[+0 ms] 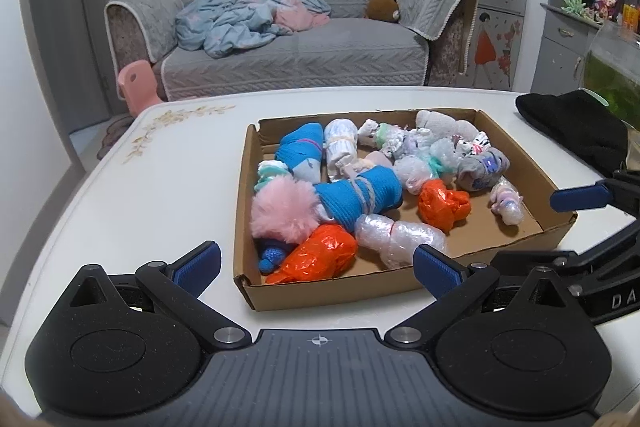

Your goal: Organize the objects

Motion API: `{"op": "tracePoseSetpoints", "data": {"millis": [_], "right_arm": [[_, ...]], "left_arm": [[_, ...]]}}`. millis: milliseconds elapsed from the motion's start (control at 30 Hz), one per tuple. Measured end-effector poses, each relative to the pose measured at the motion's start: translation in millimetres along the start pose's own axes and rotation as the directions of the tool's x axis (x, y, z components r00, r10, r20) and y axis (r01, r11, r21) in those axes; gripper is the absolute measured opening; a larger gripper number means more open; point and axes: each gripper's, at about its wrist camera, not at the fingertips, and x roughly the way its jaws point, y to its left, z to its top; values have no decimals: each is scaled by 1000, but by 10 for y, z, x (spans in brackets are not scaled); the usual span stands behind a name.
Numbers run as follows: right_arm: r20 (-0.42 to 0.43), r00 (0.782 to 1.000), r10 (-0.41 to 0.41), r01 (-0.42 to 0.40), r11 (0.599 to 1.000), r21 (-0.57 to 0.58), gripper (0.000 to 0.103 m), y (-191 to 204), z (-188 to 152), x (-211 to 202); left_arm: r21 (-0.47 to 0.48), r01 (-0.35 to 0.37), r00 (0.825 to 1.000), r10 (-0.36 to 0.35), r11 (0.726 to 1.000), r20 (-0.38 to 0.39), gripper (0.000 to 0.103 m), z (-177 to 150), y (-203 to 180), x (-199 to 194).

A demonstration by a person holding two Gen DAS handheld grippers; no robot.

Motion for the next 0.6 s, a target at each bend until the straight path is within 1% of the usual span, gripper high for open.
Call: {"op": "tracePoseSetpoints", "data": {"millis": [133, 167, 300, 433, 500, 600], "right_arm": [[2, 1000, 3, -3, 1000, 2, 102, 6, 3, 15], [2, 1000, 3, -3, 1000, 2, 102, 5, 3, 18], [4, 1000, 5, -5, 1000, 4, 102, 8, 4, 26], [4, 1000, 9, -9, 1000, 0, 102, 5, 15, 41], [5, 1000, 8, -8, 1000, -2, 102, 14, 28, 50], [10, 1000, 10, -10, 1000, -6, 102, 26, 52, 54]], "left_arm": [[-31, 32, 999, -32, 999, 23, 102, 20, 62, -15], [-28, 29, 999, -28, 999, 31, 102, 25, 60, -17], [23, -63, 998, 62, 998, 34, 102, 15, -8, 29], [4, -51, 998, 51, 999, 33, 102, 53, 19, 24], [16, -59, 997, 58, 998, 49, 102, 89, 5, -4], [15, -52, 997, 51, 999, 64, 102, 154, 5, -47]]}}
